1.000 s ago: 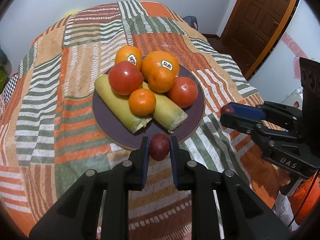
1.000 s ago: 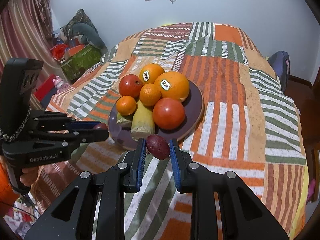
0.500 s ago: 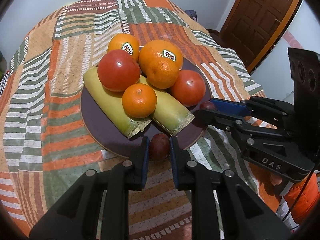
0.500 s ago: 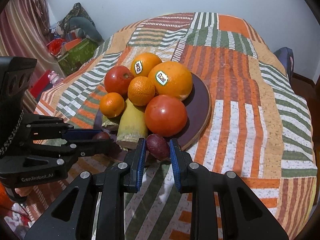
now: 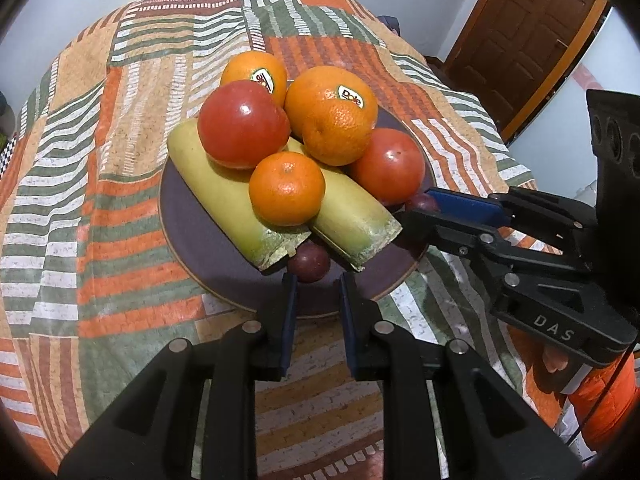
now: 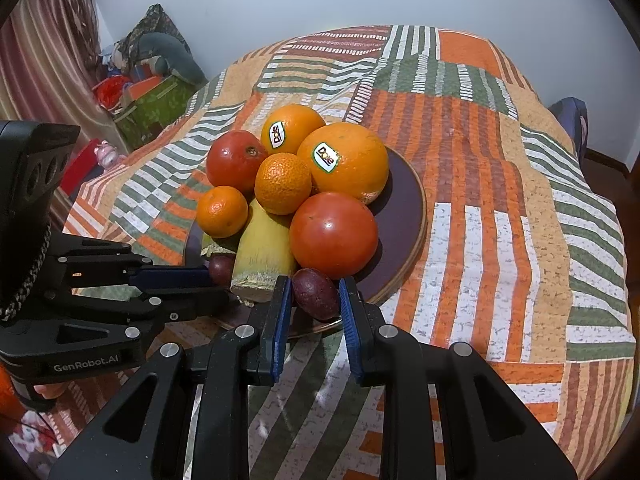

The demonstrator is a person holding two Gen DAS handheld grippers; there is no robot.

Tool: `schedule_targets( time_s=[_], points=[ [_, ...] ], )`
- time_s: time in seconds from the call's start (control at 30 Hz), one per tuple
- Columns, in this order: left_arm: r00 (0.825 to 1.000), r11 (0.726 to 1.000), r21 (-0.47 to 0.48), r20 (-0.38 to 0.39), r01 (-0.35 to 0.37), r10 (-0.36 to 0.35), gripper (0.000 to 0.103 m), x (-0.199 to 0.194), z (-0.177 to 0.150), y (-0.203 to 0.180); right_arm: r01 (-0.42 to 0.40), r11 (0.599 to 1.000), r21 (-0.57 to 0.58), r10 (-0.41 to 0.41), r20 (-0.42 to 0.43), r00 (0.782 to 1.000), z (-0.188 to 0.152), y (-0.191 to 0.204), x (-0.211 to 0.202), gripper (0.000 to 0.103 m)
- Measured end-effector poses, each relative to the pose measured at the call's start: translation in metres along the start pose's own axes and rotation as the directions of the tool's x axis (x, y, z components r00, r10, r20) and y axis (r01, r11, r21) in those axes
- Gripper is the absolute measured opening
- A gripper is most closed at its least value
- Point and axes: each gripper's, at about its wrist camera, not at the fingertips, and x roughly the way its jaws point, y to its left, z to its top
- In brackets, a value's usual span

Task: Organize fruits
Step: 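Lower both plums onto the plate edge and open both tools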

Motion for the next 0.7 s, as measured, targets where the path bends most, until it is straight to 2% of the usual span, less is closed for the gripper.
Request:
schedule_targets(
  time_s=[0.1, 0.23, 0.43, 0.57, 0.7],
  points=[
    [1.0, 1.0, 0.004, 0.005, -0.006, 0.006, 0.02, -0.003, -0.001, -0.001, 0.003, 1.0, 0.0, -0.003, -0.009, 1.0, 0.001, 0.001, 0.0, 0.024],
    [1.0, 1.0, -0.008, 0.023, -0.008, 0.009, 0.02, -0.013, -0.003, 0.0, 0.012, 1.0, -0.001, -0.012, -0.001, 1.0, 0.002, 0.002, -0.005, 0.036],
    [0.996, 0.999, -0.022, 0.085, -0.025, 0.027, 0.02, -0.043, -0.004, 0.0, 0.015, 1.0, 0.006, -0.015, 0.048, 0.999, 0.005, 0.006, -0.031, 0.036],
    [0.986, 0.999, -0.011, 0.16, -0.048, 0.049, 0.02, -0.078, -0.006, -0.008, 0.034, 0.999, -0.008, -0.033, 0.108, 0.994, 0.009, 0.015, -0.06, 0.036],
    [0.963, 0.997, 0.005, 0.257, -0.078, 0.074, 0.02, -0.121, -0.011, -0.025, 0.046, 0.999, -0.024, -0.041, 0.19, 0.981, 0.014, 0.029, -0.099, 0.036]
  ],
)
